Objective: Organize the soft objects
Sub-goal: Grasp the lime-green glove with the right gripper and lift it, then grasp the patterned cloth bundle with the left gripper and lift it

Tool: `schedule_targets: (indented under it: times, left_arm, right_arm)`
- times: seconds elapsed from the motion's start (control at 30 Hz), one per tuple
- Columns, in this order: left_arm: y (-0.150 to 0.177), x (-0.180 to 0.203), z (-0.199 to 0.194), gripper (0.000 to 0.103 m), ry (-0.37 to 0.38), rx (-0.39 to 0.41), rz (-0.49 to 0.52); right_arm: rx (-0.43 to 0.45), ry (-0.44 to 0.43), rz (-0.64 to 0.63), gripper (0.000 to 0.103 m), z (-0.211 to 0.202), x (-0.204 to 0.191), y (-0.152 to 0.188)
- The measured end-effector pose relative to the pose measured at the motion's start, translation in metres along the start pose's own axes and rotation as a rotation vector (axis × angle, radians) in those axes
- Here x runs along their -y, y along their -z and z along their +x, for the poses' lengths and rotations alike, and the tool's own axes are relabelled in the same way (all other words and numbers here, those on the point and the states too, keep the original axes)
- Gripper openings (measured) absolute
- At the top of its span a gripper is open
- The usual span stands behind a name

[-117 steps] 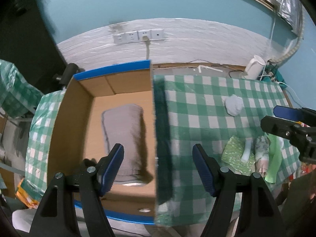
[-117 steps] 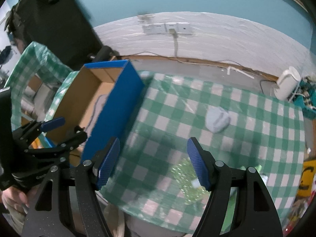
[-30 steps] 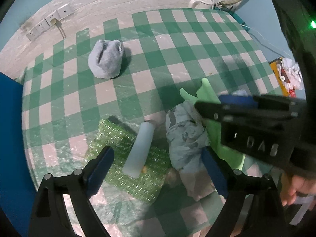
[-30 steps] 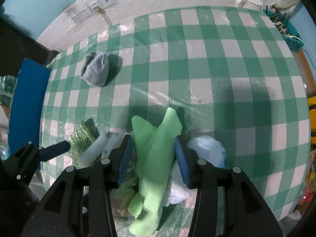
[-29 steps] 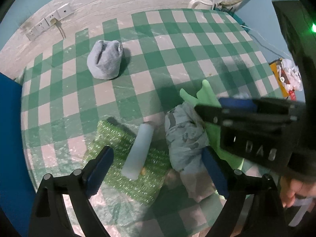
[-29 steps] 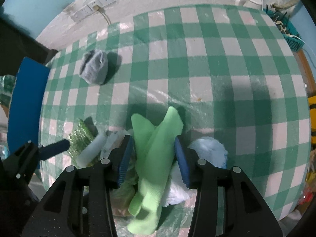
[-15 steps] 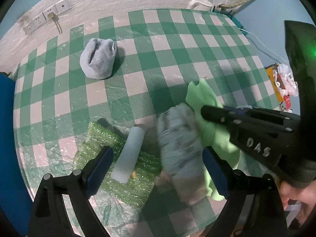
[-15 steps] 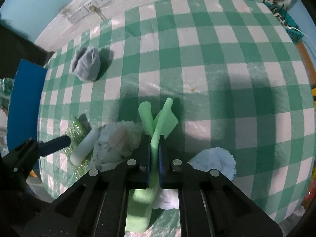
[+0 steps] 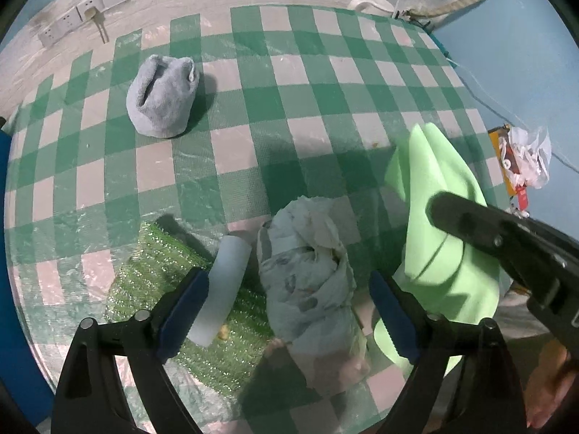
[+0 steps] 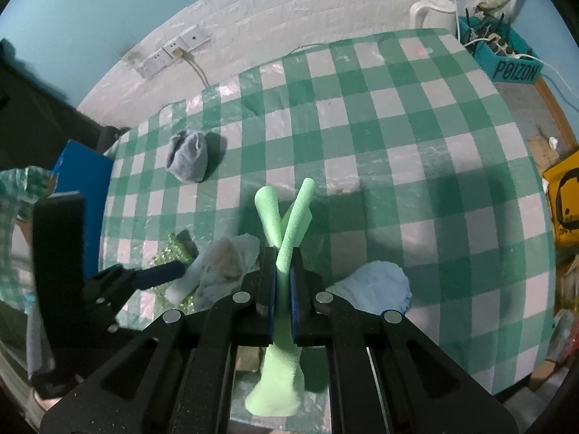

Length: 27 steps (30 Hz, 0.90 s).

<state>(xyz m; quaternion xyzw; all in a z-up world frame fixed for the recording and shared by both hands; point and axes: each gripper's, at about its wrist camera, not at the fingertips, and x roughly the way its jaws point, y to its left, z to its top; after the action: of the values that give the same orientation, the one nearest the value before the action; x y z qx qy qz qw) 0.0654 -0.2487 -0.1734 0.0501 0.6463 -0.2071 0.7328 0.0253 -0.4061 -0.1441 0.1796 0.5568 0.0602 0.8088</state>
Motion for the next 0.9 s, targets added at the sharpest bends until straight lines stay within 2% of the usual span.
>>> schedule_targets:
  times: [0.03,0.1,0.13,0.17,0.2,0.3,0.4,0.53,0.9]
  left_arm:
    - [0.000,0.000,0.001,0.079,-0.001,0.006,-0.006]
    - [0.000,0.002,-0.001,0.061,0.005,0.018,-0.009]
    - [0.000,0.004,-0.002,0.057,0.006,0.025,-0.007]
    - [0.000,0.005,-0.004,0.047,0.002,0.027,-0.002]
    - [0.000,0.006,-0.006,0.043,-0.001,0.031,0.003]
    - [0.000,0.006,-0.012,0.039,0.036,0.044,0.009]
    - [0.002,0.004,-0.018,0.036,0.034,0.064,0.015]
    - [0.006,-0.003,-0.025,0.035,0.051,0.071,0.013]
    - [0.009,-0.012,-0.068,0.035,0.058,0.164,0.007]
  right_arm:
    - [0.003,-0.001,0.000,0.006,-0.002,0.000,0.001]
    - [0.008,-0.004,0.003,0.006,-0.004,0.001,0.002]
    - [0.011,-0.003,0.006,0.006,-0.005,0.001,0.002]
    - [0.012,-0.005,0.009,0.006,-0.004,-0.001,0.002]
    - [0.012,-0.007,0.010,0.006,-0.004,0.000,0.002]
    - [0.012,-0.011,0.009,0.006,-0.006,-0.001,0.002]
    - [0.015,-0.017,0.007,0.006,-0.008,-0.001,0.001]
    - [0.029,-0.025,0.004,0.006,-0.013,-0.003,0.000]
    - [0.067,-0.051,-0.032,0.006,-0.031,-0.021,-0.003]
